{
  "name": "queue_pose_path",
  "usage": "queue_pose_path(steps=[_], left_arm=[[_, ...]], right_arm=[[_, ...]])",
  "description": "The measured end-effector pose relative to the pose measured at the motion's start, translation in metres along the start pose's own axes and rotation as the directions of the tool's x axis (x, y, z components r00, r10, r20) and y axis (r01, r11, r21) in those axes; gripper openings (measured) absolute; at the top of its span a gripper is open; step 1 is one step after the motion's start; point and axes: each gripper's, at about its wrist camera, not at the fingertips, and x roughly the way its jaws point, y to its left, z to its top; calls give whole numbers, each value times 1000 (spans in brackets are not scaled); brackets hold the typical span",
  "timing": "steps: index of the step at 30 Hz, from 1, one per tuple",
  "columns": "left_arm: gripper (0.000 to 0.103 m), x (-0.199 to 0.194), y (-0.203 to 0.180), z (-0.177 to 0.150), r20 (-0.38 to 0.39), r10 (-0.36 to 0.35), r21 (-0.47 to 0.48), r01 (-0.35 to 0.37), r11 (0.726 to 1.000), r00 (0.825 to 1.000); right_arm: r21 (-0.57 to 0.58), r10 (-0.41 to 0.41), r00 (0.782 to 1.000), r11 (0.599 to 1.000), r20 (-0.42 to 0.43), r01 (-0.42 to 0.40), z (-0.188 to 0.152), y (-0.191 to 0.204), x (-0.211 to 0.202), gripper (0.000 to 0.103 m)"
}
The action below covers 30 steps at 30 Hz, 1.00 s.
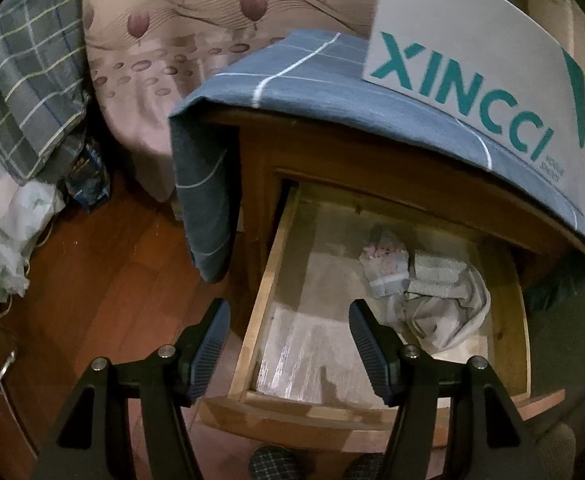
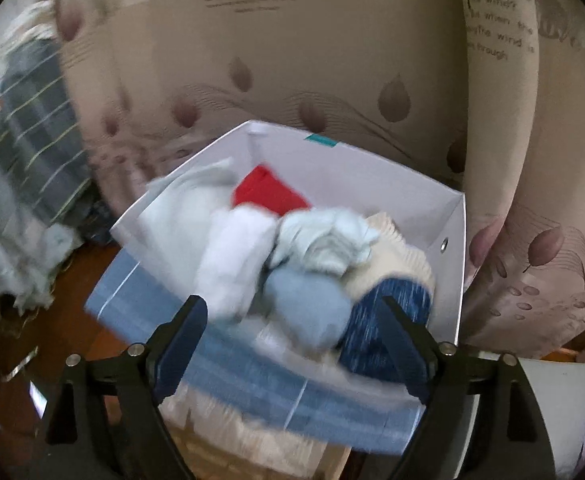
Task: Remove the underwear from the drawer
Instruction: 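Move the right gripper back down into the drawer, then close the right gripper on the grey cloth and hexagon-print white cloth, lift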
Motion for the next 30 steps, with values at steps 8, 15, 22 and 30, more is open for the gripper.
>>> queue_pose_path(steps=[8,15,22,30], left_arm=[[64,-5,22,2,11,-14,-111,15,994,1000],[64,-5,28,3,3,-25,-131,25,991,1000],[64,-3,29,3,-6,-34,-134,33,990,999],[64,2,31,4,-17,-59,-150,56,987,998]], right_arm=[[-131,103,983,984,-149,-123,-95,26,15,89],[-203,123,940,960,-318,-194,-147,46,94,89],[-234,93,895,949,-436,-212,-164,59,166,92],[-304,35,882,931,-470,-200,-171,65,207,95]])
